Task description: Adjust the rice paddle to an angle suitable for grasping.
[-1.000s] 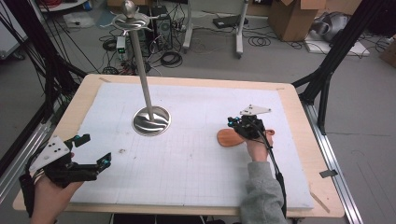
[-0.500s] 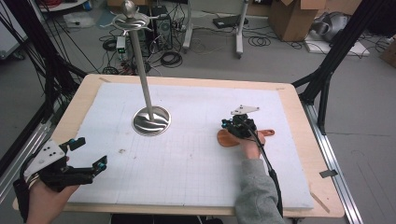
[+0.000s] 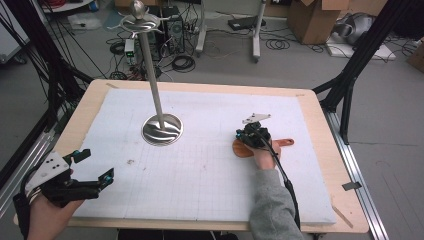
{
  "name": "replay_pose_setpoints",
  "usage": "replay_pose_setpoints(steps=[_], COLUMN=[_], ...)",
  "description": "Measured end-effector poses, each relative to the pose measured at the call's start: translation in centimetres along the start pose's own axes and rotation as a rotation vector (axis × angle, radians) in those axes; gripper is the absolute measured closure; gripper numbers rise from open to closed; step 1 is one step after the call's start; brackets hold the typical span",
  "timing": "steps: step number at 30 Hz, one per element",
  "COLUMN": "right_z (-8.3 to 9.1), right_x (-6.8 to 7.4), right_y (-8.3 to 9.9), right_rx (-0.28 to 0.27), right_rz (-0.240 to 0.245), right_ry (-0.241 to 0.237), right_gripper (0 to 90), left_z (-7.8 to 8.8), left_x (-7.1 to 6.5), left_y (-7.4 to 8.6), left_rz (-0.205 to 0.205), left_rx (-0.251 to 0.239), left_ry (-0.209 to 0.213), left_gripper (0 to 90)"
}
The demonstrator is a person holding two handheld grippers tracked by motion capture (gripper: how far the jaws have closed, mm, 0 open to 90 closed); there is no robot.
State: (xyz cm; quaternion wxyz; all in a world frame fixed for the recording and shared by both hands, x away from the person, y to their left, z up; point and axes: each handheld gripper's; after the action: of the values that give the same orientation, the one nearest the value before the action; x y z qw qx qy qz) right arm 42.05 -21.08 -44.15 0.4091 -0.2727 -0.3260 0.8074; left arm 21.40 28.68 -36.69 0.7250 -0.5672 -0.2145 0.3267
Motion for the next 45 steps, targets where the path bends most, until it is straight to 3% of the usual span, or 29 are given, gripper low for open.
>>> replay_pose_setpoints(steps=[14,21,23,28,29,38,45], right_z=[0.1,0.9,1.4,2.0,2.3,3.5,4.5], right_x=[0.1,0.3,0.3,0.8,1.1,1.1,0.5], right_y=[0.3,0.7,0.9,1.0,1.0,2.1,3.2], right_rx=[0.044,0.062,0.078,0.107,0.121,0.105,0.110], right_rz=[-0.023,-0.022,-0.029,-0.010,0.014,0.010,0.001], right_ry=[-0.020,-0.055,-0.085,-0.100,-0.109,-0.152,-0.187], right_gripper=[89.3,89.4,89.4,89.4,89.4,89.4,89.4], left_z=[-0.3,-1.1,-1.3,-1.4,-1.4,-1.7,-2.9], left_x=[0.2,0.4,0.5,0.9,1.2,1.9,2.0], left_y=[-0.1,-0.7,-0.9,-1.4,-1.7,-2.4,-2.8], left_rz=[-0.001,-0.005,-0.010,-0.006,-0.005,0.002,0.001], left_rx=[-0.002,-0.012,-0.015,-0.038,-0.048,-0.084,-0.090], left_ry=[0.006,0.023,0.030,0.031,0.031,0.036,0.060], left_gripper=[2.9,2.9,2.9,2.9,2.9,2.9,2.9])
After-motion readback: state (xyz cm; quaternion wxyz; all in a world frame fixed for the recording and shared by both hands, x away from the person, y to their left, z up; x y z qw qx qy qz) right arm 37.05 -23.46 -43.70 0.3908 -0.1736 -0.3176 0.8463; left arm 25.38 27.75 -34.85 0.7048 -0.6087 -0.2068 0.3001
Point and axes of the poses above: each handheld gripper's, and its own axes: z roughly backward along the jaws, y roughly out of its underside, x roughly to its left, and after that the axes turned 10 degrees about y, right-handed
